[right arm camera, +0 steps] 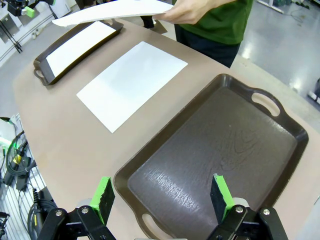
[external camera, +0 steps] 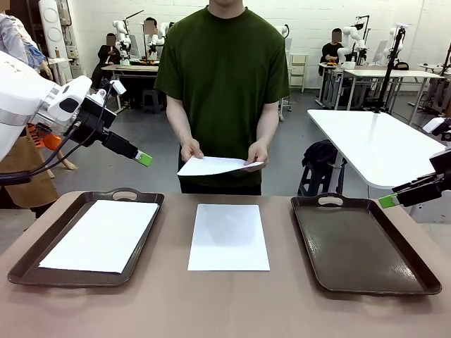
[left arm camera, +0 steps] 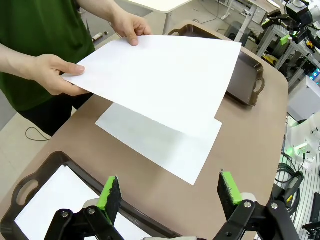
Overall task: Sort the A4 documents.
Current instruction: Receive the A4 Paper.
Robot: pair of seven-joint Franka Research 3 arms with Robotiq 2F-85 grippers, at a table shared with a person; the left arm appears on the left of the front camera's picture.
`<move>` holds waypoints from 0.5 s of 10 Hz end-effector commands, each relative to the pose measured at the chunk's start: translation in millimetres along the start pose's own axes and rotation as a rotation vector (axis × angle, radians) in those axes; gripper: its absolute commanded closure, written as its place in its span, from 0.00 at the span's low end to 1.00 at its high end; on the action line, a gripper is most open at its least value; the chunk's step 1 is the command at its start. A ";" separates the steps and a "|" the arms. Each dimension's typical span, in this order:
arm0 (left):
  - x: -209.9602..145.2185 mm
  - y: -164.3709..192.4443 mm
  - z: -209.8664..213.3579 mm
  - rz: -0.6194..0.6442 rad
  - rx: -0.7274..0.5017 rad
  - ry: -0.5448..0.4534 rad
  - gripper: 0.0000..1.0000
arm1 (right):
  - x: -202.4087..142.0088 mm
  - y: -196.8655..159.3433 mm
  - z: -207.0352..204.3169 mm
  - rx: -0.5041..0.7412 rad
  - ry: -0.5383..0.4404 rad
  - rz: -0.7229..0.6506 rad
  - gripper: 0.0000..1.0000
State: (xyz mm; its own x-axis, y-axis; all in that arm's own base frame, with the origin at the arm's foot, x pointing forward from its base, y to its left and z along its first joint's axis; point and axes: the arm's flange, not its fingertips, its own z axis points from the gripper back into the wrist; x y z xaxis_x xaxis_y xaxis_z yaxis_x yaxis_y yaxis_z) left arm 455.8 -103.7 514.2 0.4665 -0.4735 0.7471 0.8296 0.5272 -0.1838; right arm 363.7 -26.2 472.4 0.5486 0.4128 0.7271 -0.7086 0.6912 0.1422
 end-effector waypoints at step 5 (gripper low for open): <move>0.4 -0.7 0.0 -0.004 -0.001 -0.001 0.00 | 1.1 -3.8 -3.7 0.019 -0.027 0.007 0.00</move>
State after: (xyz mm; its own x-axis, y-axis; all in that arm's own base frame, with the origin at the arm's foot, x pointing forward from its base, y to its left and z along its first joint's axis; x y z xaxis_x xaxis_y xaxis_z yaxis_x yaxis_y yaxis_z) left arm 455.8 -103.7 514.2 0.4664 -0.4735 0.7471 0.8296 0.5272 -0.1838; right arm 363.7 -26.2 472.4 0.5486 0.4128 0.7271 -0.7086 0.6912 0.1422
